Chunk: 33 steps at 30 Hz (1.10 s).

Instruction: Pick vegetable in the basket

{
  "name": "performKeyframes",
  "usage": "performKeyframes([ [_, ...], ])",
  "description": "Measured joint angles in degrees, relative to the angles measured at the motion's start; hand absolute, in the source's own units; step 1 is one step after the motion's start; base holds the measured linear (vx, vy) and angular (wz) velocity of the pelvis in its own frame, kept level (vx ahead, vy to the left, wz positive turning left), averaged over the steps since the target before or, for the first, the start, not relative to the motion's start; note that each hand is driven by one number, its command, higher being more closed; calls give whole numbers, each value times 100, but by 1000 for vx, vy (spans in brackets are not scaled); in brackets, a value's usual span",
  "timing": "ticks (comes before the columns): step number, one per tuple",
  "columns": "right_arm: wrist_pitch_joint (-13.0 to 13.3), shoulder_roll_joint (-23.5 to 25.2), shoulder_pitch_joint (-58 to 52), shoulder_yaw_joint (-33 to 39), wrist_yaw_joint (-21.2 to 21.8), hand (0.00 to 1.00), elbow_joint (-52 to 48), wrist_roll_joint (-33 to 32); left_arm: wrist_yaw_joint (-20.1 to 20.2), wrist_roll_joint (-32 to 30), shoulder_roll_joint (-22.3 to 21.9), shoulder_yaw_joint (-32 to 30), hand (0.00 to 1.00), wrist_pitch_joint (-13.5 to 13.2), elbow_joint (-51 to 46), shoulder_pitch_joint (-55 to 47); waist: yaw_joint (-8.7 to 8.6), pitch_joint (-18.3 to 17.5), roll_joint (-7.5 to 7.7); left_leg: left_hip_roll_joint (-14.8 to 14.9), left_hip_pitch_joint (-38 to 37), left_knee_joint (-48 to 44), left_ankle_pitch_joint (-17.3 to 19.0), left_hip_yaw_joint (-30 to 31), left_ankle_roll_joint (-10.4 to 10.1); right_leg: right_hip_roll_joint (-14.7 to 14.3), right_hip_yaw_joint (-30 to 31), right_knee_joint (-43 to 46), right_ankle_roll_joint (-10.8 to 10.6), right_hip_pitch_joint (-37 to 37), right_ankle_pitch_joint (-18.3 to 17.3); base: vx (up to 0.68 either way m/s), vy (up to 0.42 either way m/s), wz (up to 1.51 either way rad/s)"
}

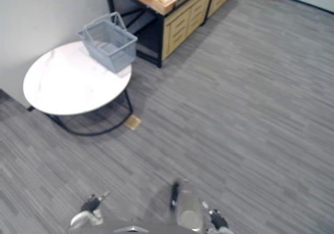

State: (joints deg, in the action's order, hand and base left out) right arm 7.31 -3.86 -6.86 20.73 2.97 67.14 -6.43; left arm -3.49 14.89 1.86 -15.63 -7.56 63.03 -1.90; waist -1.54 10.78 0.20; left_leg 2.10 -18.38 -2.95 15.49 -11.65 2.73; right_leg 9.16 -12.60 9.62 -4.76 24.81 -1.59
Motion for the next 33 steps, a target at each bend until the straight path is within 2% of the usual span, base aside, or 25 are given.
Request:
performKeyframes([
  [1, -21, 18, -30, -9, 1, 0, -15, 19, 3, -4, -93, -117, 0, -5, -3, -9, 1, -8, 20, 21, -114, -2, 41, 16, -71, 16, 70, -214, -10, -9, 4, 765, -248, 61],
  [2, -86, 49, -159, -4, 4, 0, -103, 32, 9, -10, -182, -401, 0, -12, 21, -61, -12, -46, 94, 94, -429, -39, 135, 171, -227, 72, 164, -10, 76, 9, 357, 942, -305, 46],
  [3, -95, 24, -170, -66, 7, 0, -135, 77, 5, -10, -214, -479, 0, 4, 36, -60, -11, -56, 21, 169, -522, -116, 152, 203, -257, 70, 137, 322, 99, 64, 587, 966, -326, 38],
  [4, -96, -35, -179, -67, 10, 0, -157, 207, 38, -50, -274, -658, 0, 33, 127, -113, 12, -155, -120, 386, -531, -468, 33, 279, -442, 66, 71, 1077, 171, 231, 664, 806, -312, 8],
  [5, -90, -123, -160, 70, 11, 0, -179, 211, 53, -54, -432, -750, 0, 36, 189, -212, 40, -241, -345, 662, -438, -952, -206, 353, -562, -125, -26, 1536, 420, 247, 307, 793, -334, -6],
  [6, -89, -142, -68, 207, 1, 0, -216, 212, 82, -80, -497, -884, 0, 54, 243, -308, 26, -324, -487, 880, -123, -1659, -691, 490, -587, -269, -142, 1708, 484, 152, 16, 775, -330, -6],
  [7, -90, -138, -21, 292, 5, 0, -217, 214, 99, -123, -489, -951, 0, 65, 271, -303, 6, -329, -511, 949, 115, -2131, -1071, 603, -608, -306, -205, 1717, 512, 43, -133, 745, -281, 5],
  [8, -108, -110, 25, 377, 0, 0, -208, 229, 146, -167, -494, -1110, 0, 80, 275, -296, 5, -287, -483, 1099, 647, -3189, -2186, 822, -891, -377, -283, 1587, 565, -341, -367, 715, -223, 29],
  [9, -125, -117, 31, 385, -14, 0, -198, 315, 173, -159, -480, -1190, 0, 64, 235, -275, 30, -221, -451, 1296, 1278, -4548, -2361, 868, -1050, -454, -354, 1347, 607, -840, -497, 700, -194, 25],
  [10, -142, -116, 43, 375, -35, 0, -199, 377, 181, -157, -449, -1221, 0, 63, 215, -276, 53, -209, -477, 1397, 1496, -5136, -2265, 743, -1039, -506, -359, 1215, 639, -1146, -544, 654, -175, 18],
  [12, -165, -105, 54, 340, -81, 0, -205, 410, 188, -30, -365, -1321, 0, 58, 65, -287, 171, -100, -255, 1555, 2251, -6153, -1467, 95, -739, -495, -423, 580, 567, -2349, -736, 570, -152, 15],
  [15, -165, -74, 182, 320, -94, 0, -199, 368, 191, 87, -350, -1196, 0, -5, -64, -273, 214, -114, -223, 1507, 3087, -5582, -917, -452, -635, -423, -557, 121, 401, -3004, -826, 493, -49, 18],
  [17, -161, -60, 259, 279, -98, 0, -207, 362, 123, 132, -290, -981, 0, -75, -109, -271, 350, -129, -191, 1307, 3349, -3744, -810, -1179, -541, -270, -627, -233, 176, -3452, -901, 429, 62, 7],
  [19, -154, -72, 301, 121, -105, 0, -211, 356, 61, 134, -278, -884, 0, -84, -86, -286, 340, -131, -189, 964, 3301, -1994, -1033, -1426, -476, -172, -729, -419, -19, -3733, -1002, 475, 164, 23],
  [20, -154, -68, 305, 107, -110, 0, -206, 343, 7, 134, -269, -874, 0, -89, -37, -292, 346, -135, -194, 760, 3265, -904, -1350, -1439, -458, -151, -793, -541, -137, -3931, -1075, 513, 217, 29],
  [21, -152, -73, 318, 82, -110, 0, -199, 305, -22, 136, -249, -873, 0, -91, 5, -303, 358, -148, -216, 720, 3251, -456, -1596, -1422, -411, -187, -797, -630, -229, -4053, -1132, 547, 244, 17],
  [22, -152, -82, 333, 67, -115, 0, -178, 299, -28, 149, -198, -875, 0, -92, 50, -304, 381, -161, -179, 678, 3262, -491, -1951, -1422, -188, -161, -766, -673, -271, -4130, -1168, 566, 235, 17],
  [23, -152, -16, 356, -43, -113, 0, -77, 296, -30, 156, -82, -825, 0, -73, 108, -306, 377, -298, -8, 436, 3273, -520, -1888, -1446, 82, 3, -670, -671, -231, -4129, -1168, 546, 230, 26],
  [25, -111, 67, 375, -136, -92, 0, -78, 341, -31, 146, 98, -709, 0, -65, 205, -305, 392, -393, 213, 195, 3286, -537, -1669, -1440, 128, 223, -322, -358, -16, -3947, -983, 531, 263, 28],
  [26, -96, 79, 367, -135, -87, 0, -44, 393, -36, 117, 205, -718, 0, -52, 316, -311, 403, -438, 320, 50, 3164, -560, -1536, -1431, 240, 367, -50, 64, -56, -3831, -844, 640, 336, 17],
  [28, -70, 46, 359, -134, -91, 0, 27, 422, -46, -9, 267, -703, 0, 19, 411, -433, 415, -442, 344, -40, 2768, -487, -1260, -1415, 254, 501, 397, 1410, -204, -3399, -426, 491, 242, 5],
  [29, -68, 47, 345, -152, -91, 0, 43, 431, -53, -14, 272, -602, 0, 75, 447, -556, 385, -431, 325, -38, 2423, -427, -1098, -1389, 176, 573, 608, 2576, -620, -2986, -10, 414, 172, 7],
  [30, -46, 32, 333, -143, -87, 0, 47, 422, -52, -25, 308, -439, 0, 90, 469, -652, 321, -399, 280, -54, 2094, -398, -934, -1269, 43, 598, 681, 3705, -746, -2575, 14, 392, 156, 16],
  [32, -38, 12, 226, -146, -118, 0, 46, 425, -56, -22, 410, -220, 0, 130, 487, -680, 314, -392, 294, -96, 1573, -252, -798, -1152, -136, 661, 450, 4624, -632, -2156, -80, 393, 88, 40],
  [33, -34, 7, 199, -153, -119, 0, 47, 425, -58, -22, 407, -195, 0, 130, 481, -629, 294, -392, 288, -112, 1326, -147, -751, -1020, -209, 720, 134, 4704, -497, -1976, -372, 404, 35, 57],
])
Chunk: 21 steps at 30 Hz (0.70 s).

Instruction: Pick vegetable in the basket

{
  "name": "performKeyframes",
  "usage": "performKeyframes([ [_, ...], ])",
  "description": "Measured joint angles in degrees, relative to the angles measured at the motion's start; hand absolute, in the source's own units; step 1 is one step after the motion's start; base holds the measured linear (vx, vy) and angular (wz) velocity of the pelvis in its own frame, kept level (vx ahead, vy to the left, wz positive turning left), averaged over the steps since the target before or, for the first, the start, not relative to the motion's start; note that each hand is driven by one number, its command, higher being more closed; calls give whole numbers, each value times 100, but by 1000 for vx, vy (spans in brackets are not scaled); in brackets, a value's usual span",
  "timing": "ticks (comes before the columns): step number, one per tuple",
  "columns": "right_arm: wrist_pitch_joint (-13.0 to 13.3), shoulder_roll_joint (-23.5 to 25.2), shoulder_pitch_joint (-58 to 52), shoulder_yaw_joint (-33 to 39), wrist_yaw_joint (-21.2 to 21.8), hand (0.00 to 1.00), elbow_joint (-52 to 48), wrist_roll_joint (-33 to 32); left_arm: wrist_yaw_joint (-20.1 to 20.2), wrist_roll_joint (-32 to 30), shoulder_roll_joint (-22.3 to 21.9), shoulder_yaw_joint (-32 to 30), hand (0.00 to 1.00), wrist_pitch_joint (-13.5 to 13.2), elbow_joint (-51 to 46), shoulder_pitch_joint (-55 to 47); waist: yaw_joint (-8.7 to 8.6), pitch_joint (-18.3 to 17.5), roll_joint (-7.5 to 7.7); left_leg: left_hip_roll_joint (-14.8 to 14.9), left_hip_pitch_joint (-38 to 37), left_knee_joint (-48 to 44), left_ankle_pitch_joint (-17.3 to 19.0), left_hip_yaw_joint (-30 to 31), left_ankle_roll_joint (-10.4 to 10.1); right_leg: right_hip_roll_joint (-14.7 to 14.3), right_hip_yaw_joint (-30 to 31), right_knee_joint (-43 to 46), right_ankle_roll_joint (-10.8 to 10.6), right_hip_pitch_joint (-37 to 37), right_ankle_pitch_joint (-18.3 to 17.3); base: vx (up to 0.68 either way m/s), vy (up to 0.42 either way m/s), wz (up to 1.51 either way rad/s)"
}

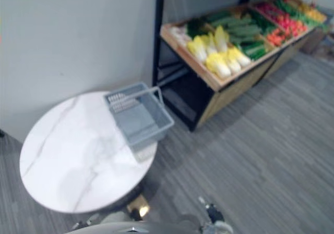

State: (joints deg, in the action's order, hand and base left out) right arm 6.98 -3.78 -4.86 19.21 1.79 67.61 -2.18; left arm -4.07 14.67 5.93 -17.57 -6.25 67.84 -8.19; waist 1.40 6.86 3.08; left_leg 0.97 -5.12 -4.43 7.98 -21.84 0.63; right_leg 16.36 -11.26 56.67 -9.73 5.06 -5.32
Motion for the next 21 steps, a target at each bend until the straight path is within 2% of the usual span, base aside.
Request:
performKeyframes([
  [1, -1, 0, -5, 1, 0, 0, 6, 1, -3, 0, 0, 3, 0, -2, -4, 23, -19, 2, -5, -4, -88, 57, 5, 87, -6, 13, -141, -106, 56, 91, -163, 377, -22, 79],
  [3, 0, -3, 6, 6, 0, 0, 9, 5, -8, 1, -22, -69, 0, -23, -6, 137, -134, 5, -9, -2, -223, 147, 4, 460, -10, 19, -478, -1165, 266, 300, -411, 279, -76, 83],
  [4, 0, -4, 7, 11, -1, 0, 10, 3, -12, 1, -36, -91, 0, -28, -11, 170, -141, 5, -10, 8, -235, 149, 10, 577, -20, -8, -456, -1687, 296, 335, -428, 227, -116, 81],
  [5, 0, -6, 5, 44, 0, 0, 11, 3, -13, 2, -73, -127, 0, -40, -16, 204, -137, 8, -28, 43, -219, 148, 34, 767, -59, -70, -355, -2597, 292, 331, -408, 204, -160, 74],
  [7, -1, -4, -37, 137, -1, 0, 23, 3, -22, 28, -163, -337, 0, -68, -13, 220, -110, 24, -56, 163, -204, 120, 91, 1057, -153, -129, 13, -3924, 256, 316, -273, 281, -283, 70],
  [8, -2, -4, -46, 153, -1, 0, 21, 2, -24, 28, -180, -385, 0, -70, -17, 222, -101, 26, -63, 210, -206, 105, 124, 1142, -205, -125, 107, -4172, 281, 316, -157, 248, -347, 56],
  [10, -3, 5, -102, 102, -4, 0, 6, 0, -29, 31, -259, -683, 0, -75, -73, 111, -31, 26, -63, 443, -168, -32, 333, 1419, -512, -112, 442, -4539, 249, 312, 161, 221, -471, 64],
  [11, -11, 29, -219, 28, 1, 0, 8, -2, -11, 59, -268, -814, 0, -76, -92, 74, 30, 11, 26, 513, -178, -65, 429, 1620, -648, -52, 437, -4563, 217, 255, 158, 182, -510, 75],
  [12, -16, 74, -277, 12, 2, 0, 26, -3, -3, 57, -224, -886, 0, -76, -114, 50, 37, -4, 118, 512, -186, -45, 444, 1666, -732, 30, 308, -4577, 10, 228, 304, 203, -520, 77],
  [13, -45, 48, -301, 74, 18, 0, 57, -31, -8, 58, -315, -980, 0, -69, -87, 39, 43, -17, 49, 739, -210, 43, 392, 1794, -846, -103, 73, -4421, -51, 210, 351, 239, -466, 75],
  [14, -46, -127, -311, 62, -4, 0, 53, -17, 7, 70, -470, -1014, 0, -76, -65, -70, 35, -159, -231, 1032, -99, 164, 153, 1657, -887, -354, -189, -4532, 98, 197, 261, 252, -404, 71],
  [16, -48, -276, -225, 62, 5, 0, 59, -5, 37, 67, -626, -1081, 0, -72, -34, -106, 26, -176, -469, 1227, -106, 492, -294, 1535, -1053, -597, -464, -4664, 195, 137, 211, 247, -318, 59],
  [18, -46, -321, -93, 78, 12, 0, 94, 1, 56, 77, -668, -1221, 0, -71, 41, -128, 25, -191, -496, 1389, -152, 752, -850, 1445, -1131, -762, -756, -4703, 367, -53, 168, 214, -320, 55],
  [21, -41, -492, 121, 95, -47, 0, 93, 13, 59, 23, -652, -1185, 0, -75, 27, -164, 17, -187, -482, 1406, -104, 743, -1152, 1416, -1098, -819, -993, -4821, 437, -317, 134, 116, -200, 44],
])
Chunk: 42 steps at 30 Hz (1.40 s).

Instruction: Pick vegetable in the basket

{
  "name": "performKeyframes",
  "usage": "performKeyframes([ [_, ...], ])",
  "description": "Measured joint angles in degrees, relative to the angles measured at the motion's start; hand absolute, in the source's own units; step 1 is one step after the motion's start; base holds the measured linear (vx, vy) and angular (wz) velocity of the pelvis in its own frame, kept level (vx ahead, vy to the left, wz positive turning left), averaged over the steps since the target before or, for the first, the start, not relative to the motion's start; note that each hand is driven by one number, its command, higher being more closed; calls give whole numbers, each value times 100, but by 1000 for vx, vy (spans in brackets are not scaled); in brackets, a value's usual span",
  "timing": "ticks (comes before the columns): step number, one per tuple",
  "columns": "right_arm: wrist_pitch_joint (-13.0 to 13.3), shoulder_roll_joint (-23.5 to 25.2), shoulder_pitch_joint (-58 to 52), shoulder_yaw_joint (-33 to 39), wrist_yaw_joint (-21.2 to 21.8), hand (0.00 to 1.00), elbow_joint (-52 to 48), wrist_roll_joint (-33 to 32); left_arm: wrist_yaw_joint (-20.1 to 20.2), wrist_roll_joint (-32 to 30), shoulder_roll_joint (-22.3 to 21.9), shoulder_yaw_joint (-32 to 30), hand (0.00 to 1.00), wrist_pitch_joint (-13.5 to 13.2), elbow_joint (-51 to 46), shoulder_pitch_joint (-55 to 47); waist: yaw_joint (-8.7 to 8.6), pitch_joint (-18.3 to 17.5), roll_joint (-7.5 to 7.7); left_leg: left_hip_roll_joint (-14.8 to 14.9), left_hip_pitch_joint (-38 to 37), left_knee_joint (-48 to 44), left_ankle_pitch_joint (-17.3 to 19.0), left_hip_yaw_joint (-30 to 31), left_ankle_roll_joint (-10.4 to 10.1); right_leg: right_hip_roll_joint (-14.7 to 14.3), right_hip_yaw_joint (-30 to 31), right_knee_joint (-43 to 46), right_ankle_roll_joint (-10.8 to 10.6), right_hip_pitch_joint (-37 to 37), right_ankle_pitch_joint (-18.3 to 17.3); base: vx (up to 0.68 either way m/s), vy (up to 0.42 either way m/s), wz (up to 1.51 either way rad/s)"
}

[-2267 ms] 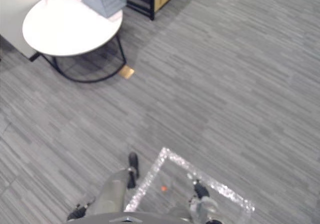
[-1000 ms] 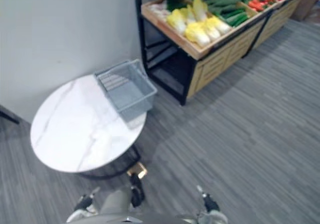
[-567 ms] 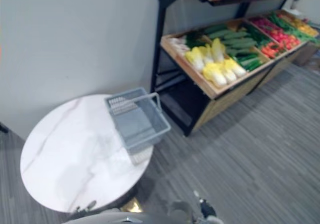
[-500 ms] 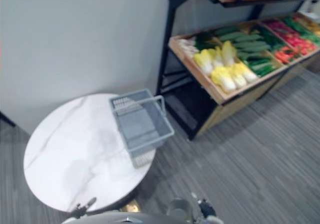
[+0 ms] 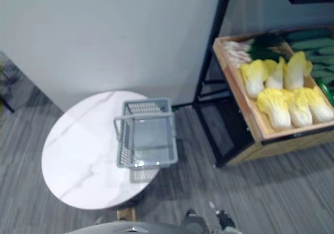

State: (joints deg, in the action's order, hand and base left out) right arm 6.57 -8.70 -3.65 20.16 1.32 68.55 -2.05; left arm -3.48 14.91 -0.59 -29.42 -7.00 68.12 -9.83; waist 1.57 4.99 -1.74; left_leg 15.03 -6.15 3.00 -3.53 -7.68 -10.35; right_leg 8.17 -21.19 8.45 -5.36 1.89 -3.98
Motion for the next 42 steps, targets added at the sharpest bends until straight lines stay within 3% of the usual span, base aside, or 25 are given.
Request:
performKeyframes([
  [3, 4, -244, 238, 5, -267, 0, -352, 87, -52, -19, 76, 390, 0, 1, -26, -4, -30, -7, -30, -83, 88, 43, -62, -238, 15, 57, -79, -83, -1, -14, 0, 35, -45, 26],
  [6, 20, -632, 257, -255, -386, 0, -1465, 384, -57, -49, 271, 1032, 0, 1, -40, -13, -133, -10, -28, -160, 199, 169, -55, -313, 13, 102, -84, -136, -44, 85, 39, -40, 61, 17],
  [10, 139, -1580, 817, -866, -644, 0, -3030, 1208, 20, -279, 557, 1979, 0, -2, -100, 48, -164, -36, -81, -177, 365, 242, 294, -656, -1, 33, 217, -362, -110, 425, 363, -84, 75, -31],
  [11, 165, -1797, 966, -1050, -648, 0, -3278, 1411, 49, -288, 602, 2091, 0, -3, -101, 63, -160, -36, -81, -178, 374, 242, 392, -710, -21, 21, 275, -396, -115, 468, 431, -80, 87, -36],
  [15, 299, -2195, 1529, -1976, -598, 0, -4382, 2018, 158, -403, 857, 2351, 0, 4, -95, 107, -150, -1, 177, -299, 364, 242, 421, -846, -8, 35, 617, -614, -159, 486, 634, -70, 61, -18],
  [19, 522, -2441, 2059, -2884, -406, 0, -4966, 2237, 197, -512, 848, 2357, 0, 10, -97, 116, -114, 7, 156, -332, 345, 242, 425, -922, 0, 35, 741, -702, -168, 490, 709, -10, 8, -11],
  [24, 602, -2573, 3061, -4235, -60, 0, -4724, 2230, 174, -773, 804, 2336, 0, 15, -134, 122, 33, 26, 142, -311, 351, 242, 426, -910, -1, 3, 741, -727, -146, 483, 732, 0, 0, 0],
  [28, 622, -2508, 3795, -4832, 174, 0, -4159, 2231, 158, -968, 821, 2354, 0, 4, -252, 157, 201, 89, 208, -314, 338, 241, 423, -871, 3, 4, 740, -739, -123, 468, 777, 26, -14, 5],
  [37, 510, -2076, 4673, -5101, 156, 0, -3154, 2470, 67, -958, 866, 2356, 0, -31, -332, 351, 353, 505, 307, -319, 441, 241, 370, -617, 55, 34, 533, -758, -123, 404, 777, -5, -15, 13],
  [42, 329, -1734, 5110, -4753, -145, 0, -2480, 2472, -28, -955, 874, 2437, 0, -87, -487, 426, 361, 760, 302, -364, 699, 240, 294, -377, 91, 97, 361, -771, -122, 495, 779, 8, -6, 21],
])
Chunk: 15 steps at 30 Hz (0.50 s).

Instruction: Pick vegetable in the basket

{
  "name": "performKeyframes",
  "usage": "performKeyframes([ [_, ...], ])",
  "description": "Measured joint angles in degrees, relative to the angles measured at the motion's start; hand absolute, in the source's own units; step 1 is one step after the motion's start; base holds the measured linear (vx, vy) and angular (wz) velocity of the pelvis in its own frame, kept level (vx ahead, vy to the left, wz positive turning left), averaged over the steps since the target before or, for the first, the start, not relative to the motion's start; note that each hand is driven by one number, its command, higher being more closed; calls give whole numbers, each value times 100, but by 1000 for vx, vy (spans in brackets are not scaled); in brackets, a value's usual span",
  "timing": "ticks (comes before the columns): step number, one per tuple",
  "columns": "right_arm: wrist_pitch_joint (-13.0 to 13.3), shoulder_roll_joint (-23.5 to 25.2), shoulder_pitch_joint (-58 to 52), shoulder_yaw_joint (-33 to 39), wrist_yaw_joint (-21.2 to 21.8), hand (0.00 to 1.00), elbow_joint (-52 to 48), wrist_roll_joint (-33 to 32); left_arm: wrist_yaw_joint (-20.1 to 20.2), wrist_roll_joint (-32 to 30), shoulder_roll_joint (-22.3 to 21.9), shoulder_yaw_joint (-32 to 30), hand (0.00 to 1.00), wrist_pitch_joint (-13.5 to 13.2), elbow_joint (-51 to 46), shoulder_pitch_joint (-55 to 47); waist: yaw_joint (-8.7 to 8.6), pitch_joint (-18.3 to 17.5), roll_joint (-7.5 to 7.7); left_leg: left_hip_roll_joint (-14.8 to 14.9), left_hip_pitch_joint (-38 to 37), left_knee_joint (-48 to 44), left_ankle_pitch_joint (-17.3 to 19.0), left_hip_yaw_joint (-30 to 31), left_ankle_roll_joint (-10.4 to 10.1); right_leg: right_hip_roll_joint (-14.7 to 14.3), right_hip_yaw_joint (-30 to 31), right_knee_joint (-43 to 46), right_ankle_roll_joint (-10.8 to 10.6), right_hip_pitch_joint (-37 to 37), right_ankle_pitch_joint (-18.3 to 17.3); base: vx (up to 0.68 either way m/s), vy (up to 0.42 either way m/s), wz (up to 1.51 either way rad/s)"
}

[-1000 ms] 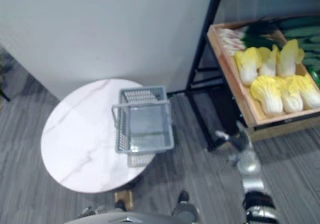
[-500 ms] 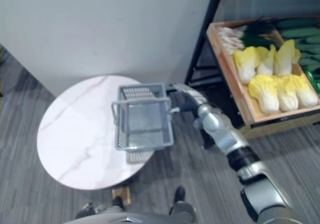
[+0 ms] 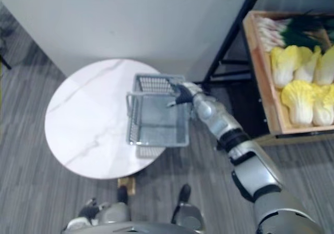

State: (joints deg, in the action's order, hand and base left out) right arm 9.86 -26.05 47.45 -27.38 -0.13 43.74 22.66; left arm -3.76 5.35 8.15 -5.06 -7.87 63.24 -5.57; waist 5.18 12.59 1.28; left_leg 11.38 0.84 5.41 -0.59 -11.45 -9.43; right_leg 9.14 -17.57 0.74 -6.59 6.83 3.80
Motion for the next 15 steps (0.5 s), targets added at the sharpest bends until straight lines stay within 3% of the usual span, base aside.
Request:
performKeyframes([
  [7, -230, 86, 502, 511, -272, 0, 287, 0, -82, 18, 15, 29, 0, -50, -6, 199, 130, 406, 4, -54, 108, 0, -23, 150, 22, 63, -67, -1, -2, 8, 1, 15, 3, 12],
  [15, -370, 256, 780, 684, -331, 0, 516, 212, -140, 80, 33, 46, 0, -83, -51, 283, 160, 576, 47, -101, 302, -1, -56, 292, 46, 110, -147, -8, -7, 98, 4, 16, 2, 9],
])
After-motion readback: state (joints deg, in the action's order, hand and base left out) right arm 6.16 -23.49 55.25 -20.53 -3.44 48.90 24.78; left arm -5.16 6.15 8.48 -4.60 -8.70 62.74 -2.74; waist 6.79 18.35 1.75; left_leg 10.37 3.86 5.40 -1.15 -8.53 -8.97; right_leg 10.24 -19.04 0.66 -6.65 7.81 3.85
